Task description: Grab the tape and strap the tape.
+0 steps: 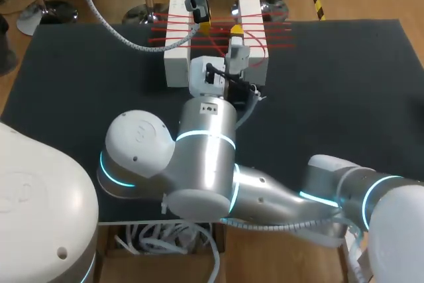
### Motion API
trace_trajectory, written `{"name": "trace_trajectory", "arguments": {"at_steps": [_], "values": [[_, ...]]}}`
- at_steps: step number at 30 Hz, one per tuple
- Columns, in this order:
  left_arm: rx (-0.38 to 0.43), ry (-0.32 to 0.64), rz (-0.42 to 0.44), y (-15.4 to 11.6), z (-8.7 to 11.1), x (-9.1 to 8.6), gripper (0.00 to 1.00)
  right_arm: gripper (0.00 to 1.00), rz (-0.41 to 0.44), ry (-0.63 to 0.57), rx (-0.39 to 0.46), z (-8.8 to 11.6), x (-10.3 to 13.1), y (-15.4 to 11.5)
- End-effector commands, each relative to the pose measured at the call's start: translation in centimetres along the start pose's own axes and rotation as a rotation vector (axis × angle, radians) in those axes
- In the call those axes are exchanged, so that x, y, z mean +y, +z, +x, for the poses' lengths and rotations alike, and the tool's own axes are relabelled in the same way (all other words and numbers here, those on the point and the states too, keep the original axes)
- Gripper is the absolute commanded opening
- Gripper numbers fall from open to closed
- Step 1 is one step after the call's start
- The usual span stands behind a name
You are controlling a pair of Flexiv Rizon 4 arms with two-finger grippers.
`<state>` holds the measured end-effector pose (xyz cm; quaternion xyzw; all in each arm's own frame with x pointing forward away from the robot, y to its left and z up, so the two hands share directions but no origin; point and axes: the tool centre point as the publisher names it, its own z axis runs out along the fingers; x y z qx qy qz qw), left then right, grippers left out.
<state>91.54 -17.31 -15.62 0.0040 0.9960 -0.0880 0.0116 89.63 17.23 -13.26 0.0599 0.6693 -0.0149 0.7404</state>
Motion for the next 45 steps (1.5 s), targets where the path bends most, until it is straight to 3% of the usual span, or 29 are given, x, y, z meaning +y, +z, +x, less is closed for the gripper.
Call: {"name": "trace_trajectory", "arguments": {"at_steps": [1, 30, 45], "values": [[0.001, 0.0, -0.003, 0.0, 0.0, -0.1, 0.0, 0.0, 0.012, 0.016, 0.034, -1.0, 0.4, 0.3], [0.001, 0.0, -0.003, 0.0, 0.0, -0.1, 0.0, 0.0, -0.036, 0.218, 0.107, -2.4, 1.0, 0.0], [0.001, 0.0, -0.003, 0.0, 0.0, -0.1, 0.0, 0.0, -0.011, 0.074, 0.104, 0.2, 0.7, 0.8]]}}
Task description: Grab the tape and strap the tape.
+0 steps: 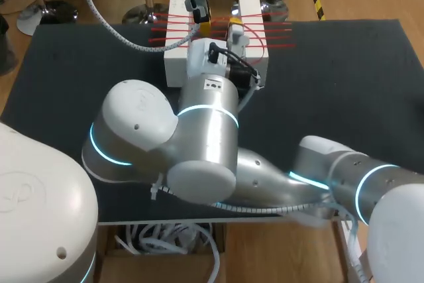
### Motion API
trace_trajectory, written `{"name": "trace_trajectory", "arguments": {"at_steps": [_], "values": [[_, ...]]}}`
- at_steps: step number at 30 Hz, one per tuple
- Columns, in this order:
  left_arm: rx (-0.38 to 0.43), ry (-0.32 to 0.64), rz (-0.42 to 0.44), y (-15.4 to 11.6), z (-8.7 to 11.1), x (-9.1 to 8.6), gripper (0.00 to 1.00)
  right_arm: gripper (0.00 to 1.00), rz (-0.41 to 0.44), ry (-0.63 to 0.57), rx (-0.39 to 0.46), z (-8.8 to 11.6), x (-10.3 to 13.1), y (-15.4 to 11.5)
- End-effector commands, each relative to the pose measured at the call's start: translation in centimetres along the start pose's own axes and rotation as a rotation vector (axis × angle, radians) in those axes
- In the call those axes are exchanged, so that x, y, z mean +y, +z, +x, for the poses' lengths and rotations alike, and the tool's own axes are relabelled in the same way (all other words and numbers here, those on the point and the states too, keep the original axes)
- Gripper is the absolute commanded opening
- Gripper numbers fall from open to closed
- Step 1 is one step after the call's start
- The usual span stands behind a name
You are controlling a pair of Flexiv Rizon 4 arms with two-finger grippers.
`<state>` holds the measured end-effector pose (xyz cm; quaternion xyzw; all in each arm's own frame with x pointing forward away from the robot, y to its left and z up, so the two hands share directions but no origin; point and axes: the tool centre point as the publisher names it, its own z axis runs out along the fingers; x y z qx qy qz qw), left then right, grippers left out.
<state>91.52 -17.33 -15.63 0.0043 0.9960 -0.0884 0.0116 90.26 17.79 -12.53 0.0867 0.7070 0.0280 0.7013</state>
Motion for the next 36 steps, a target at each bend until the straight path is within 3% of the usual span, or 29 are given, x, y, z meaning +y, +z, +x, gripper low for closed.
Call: {"name": "trace_trajectory", "arguments": {"at_steps": [1, 10, 27, 36], "values": [[0.001, -0.001, -0.003, 0.0, 0.0, -0.1, 0.0, 0.0, 0.006, -0.032, -0.005, 1.0, 0.0, 0.3], [0.001, -0.001, -0.003, 0.0, 0.0, -0.1, 0.0, 0.0, 0.029, -0.107, -0.009, 1.6, 0.4, -0.1], [0.001, -0.001, -0.003, 0.0, 0.0, -0.1, 0.0, 0.0, 0.056, -0.12, -0.013, 1.8, 2.2, -0.1], [0.001, -0.001, -0.003, 0.0, 0.0, -0.1, 0.0, 0.0, 0.037, -0.1, -0.019, 1.3, 1.6, -0.1]]}}
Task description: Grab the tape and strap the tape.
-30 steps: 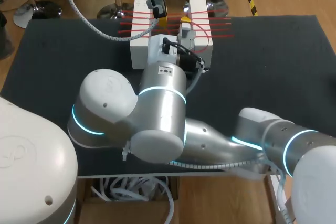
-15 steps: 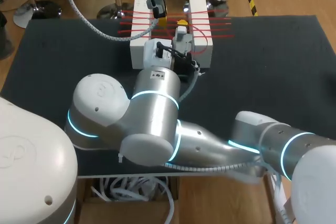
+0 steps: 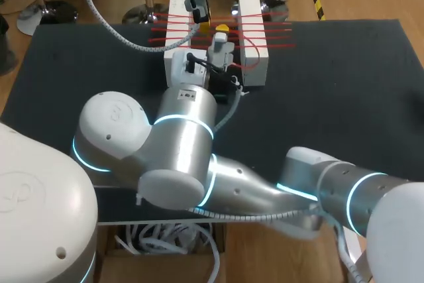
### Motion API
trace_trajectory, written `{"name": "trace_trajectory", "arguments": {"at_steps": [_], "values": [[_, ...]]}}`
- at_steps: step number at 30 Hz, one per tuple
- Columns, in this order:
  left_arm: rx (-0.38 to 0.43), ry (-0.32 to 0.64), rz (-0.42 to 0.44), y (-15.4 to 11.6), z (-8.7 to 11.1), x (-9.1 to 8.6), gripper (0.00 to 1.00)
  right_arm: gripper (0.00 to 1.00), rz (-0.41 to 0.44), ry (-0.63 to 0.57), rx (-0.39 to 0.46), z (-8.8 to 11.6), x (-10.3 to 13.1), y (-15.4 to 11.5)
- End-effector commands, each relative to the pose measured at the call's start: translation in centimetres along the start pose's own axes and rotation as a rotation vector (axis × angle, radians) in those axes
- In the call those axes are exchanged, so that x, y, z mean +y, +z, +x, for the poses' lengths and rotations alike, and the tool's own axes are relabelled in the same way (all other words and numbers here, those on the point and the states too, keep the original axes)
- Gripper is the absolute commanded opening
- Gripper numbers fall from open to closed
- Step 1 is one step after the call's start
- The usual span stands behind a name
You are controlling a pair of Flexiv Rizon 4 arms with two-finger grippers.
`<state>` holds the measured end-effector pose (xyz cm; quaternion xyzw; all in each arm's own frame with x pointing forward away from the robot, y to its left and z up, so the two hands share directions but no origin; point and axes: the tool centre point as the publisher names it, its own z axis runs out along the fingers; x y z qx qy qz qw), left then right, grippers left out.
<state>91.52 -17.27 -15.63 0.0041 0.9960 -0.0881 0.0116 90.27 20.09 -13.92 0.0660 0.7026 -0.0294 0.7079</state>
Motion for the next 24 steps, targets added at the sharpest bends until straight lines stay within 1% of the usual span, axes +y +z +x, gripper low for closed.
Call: {"name": "trace_trajectory", "arguments": {"at_steps": [1, 2, 3, 4, 6, 7, 10, 11, 14, 16, 19, 20, 21, 22, 23, 24], "values": [[0.001, 0.0, -0.003, 0.0, 0.0, -0.1, 0.0, 0.09, -0.017, 0.013, 0.003, -0.5, -0.6, 0.1], [0.001, 0.0, -0.003, 0.0, 0.0, -0.1, 0.0, 0.32, -0.022, 0.021, 0.002, -0.6, -0.7, 0.1], [0.001, 0.0, -0.003, 0.0, 0.0, -0.1, 0.0, 0.39, -0.024, 0.022, 0.0, -0.8, -0.8, 0.1], [0.001, 0.0, -0.003, 0.0, 0.0, -0.1, 0.0, 0.43, -0.025, 0.023, -0.002, -0.9, -0.9, 0.1], [0.001, 0.0, -0.003, 0.0, 0.0, -0.1, 0.0, 0.36, -0.028, 0.03, 0.0, -1.2, -1.3, 0.0], [0.001, 0.0, -0.003, 0.0, 0.0, -0.1, 0.0, 0.36, -0.033, 0.036, 0.0, -1.4, -1.5, -0.1], [0.001, 0.0, -0.003, 0.0, 0.0, -0.1, 0.0, 0.27, -0.048, 0.041, 0.006, -2.0, -2.6, -0.6], [0.001, 0.0, -0.003, 0.0, 0.0, -0.1, 0.0, 0.25, -0.054, 0.042, 0.008, -2.1, -2.9, -0.9], [0.001, 0.0, -0.003, 0.0, 0.0, -0.1, 0.0, 0.25, -0.067, 0.034, 0.014, -2.2, -4.1, -1.5], [0.001, 0.0, -0.003, 0.0, 0.0, -0.1, 0.0, 0.28, -0.074, 0.029, 0.02, -2.2, -4.8, -1.8], [0.001, 0.0, -0.003, 0.0, 0.0, -0.1, 0.0, 0.29, -0.079, 0.022, 0.026, -2.5, -6.0, -2.0], [0.001, 0.0, -0.003, 0.0, 0.0, -0.1, 0.0, 0.32, -0.079, 0.022, 0.027, -2.7, -6.4, -2.0], [0.001, 0.0, -0.003, 0.0, 0.0, -0.1, 0.0, 0.38, -0.08, 0.027, 0.03, -2.9, -6.8, -1.8], [0.001, 0.0, -0.003, 0.0, 0.0, -0.1, 0.0, 0.47, -0.079, 0.028, 0.027, -3.2, -7.3, -1.6], [0.001, 0.0, -0.003, 0.0, 0.0, -0.1, 0.0, 0.87, -0.077, 0.035, 0.013, -3.5, -7.7, -1.4], [0.001, 0.0, -0.003, 0.0, 0.0, -0.1, 0.0, 1.0, -0.076, 0.037, 0.014, -3.8, -8.0, -1.1]]}}
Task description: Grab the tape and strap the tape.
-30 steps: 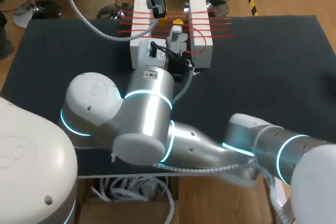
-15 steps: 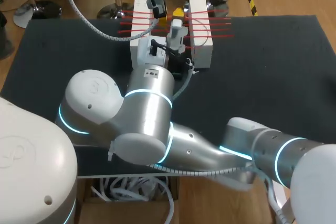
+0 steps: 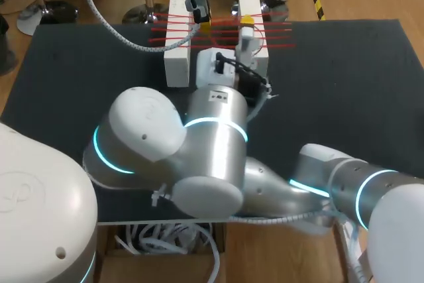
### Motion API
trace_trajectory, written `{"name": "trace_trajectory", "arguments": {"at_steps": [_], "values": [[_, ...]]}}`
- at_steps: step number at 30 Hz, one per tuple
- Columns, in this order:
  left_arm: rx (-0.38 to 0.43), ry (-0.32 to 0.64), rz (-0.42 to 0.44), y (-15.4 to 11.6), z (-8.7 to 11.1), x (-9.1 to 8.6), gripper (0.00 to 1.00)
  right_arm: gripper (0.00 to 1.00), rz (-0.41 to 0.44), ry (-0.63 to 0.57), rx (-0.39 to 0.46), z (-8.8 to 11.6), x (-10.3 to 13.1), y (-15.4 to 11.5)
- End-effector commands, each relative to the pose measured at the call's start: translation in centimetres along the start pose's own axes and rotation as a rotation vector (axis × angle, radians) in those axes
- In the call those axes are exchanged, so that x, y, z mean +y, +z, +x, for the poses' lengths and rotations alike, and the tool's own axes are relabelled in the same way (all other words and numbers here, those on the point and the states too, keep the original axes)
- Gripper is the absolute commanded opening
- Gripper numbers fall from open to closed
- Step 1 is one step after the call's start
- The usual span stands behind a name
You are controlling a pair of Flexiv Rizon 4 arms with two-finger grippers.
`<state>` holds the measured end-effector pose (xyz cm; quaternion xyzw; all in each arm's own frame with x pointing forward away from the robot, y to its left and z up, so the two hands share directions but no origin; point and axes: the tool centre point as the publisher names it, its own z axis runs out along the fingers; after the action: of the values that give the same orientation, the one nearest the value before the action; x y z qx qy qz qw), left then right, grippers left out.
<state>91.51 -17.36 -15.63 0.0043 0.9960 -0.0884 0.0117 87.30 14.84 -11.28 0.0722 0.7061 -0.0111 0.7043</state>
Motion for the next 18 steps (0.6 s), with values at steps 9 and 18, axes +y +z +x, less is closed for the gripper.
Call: {"name": "trace_trajectory", "arguments": {"at_steps": [9, 18], "values": [[0.011, -0.064, -0.11, -1.1, 0.8, 5.5, 0.0, 1.0, -0.065, 0.016, -0.012, -1.2, -2.9, 1.3], [0.029, -0.167, -0.216, -1.7, 2.7, 16.5, 0.0, 1.0, -0.065, 0.016, -0.012, -1.2, -2.9, 1.3]]}}
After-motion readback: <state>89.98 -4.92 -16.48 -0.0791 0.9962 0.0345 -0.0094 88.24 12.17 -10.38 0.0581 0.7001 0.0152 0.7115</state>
